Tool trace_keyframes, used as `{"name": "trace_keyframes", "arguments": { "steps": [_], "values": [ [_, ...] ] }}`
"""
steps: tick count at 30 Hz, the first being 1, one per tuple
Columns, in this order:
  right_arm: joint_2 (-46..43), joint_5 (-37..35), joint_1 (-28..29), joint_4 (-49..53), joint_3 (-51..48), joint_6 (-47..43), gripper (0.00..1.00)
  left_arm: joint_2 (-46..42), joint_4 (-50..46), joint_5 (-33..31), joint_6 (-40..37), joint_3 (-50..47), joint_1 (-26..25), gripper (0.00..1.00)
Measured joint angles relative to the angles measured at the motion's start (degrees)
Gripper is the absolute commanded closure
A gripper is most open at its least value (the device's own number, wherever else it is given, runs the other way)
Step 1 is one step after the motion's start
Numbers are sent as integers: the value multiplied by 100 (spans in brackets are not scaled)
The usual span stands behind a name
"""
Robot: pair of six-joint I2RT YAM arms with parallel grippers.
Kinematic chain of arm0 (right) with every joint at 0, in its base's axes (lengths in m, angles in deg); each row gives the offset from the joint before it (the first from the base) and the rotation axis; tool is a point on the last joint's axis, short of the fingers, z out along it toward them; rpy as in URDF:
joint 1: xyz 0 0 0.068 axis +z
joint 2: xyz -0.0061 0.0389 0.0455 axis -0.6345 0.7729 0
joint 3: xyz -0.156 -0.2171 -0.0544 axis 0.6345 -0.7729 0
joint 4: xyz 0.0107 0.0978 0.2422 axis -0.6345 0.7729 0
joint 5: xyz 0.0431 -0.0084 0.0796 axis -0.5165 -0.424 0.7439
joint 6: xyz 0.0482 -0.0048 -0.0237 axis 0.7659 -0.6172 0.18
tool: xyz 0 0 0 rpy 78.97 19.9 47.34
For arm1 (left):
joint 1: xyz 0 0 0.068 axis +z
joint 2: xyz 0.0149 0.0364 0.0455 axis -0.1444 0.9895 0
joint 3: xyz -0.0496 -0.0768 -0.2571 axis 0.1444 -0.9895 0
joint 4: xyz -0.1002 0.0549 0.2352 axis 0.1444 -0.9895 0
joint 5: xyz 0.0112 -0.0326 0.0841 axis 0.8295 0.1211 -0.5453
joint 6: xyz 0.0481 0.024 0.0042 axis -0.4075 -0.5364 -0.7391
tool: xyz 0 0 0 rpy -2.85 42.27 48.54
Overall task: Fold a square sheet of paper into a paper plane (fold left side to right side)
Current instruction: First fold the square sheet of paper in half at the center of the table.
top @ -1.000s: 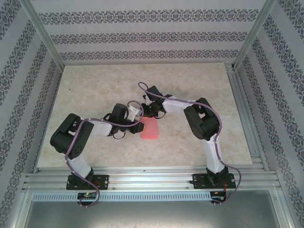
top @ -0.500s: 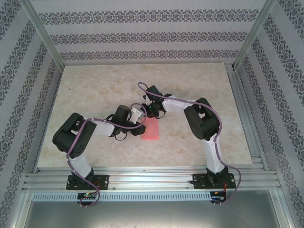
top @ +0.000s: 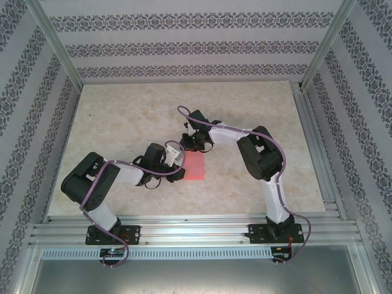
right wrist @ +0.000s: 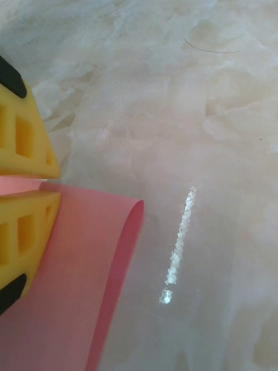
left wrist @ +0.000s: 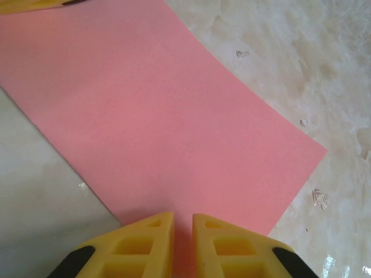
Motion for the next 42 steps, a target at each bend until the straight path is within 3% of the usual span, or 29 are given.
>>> {"name": "trace_keyframes", "arguments": {
  "steps": [24, 31, 36, 42],
  "values": [
    [17, -2, 0, 63, 46, -4, 85, -774, 422, -262, 660, -968, -570, 83],
    [17, -2, 0, 81, 59, -4, 85, -1823, -610, -319, 850, -1128, -629, 82],
    [22, -2, 0, 87, 68, -7, 85, -2752, -1255, -490, 813, -656, -542, 84],
    [28, -2, 2, 105, 79, -17, 85, -2044, -1228, -328, 520, -24, -94, 87]
  ]
}}
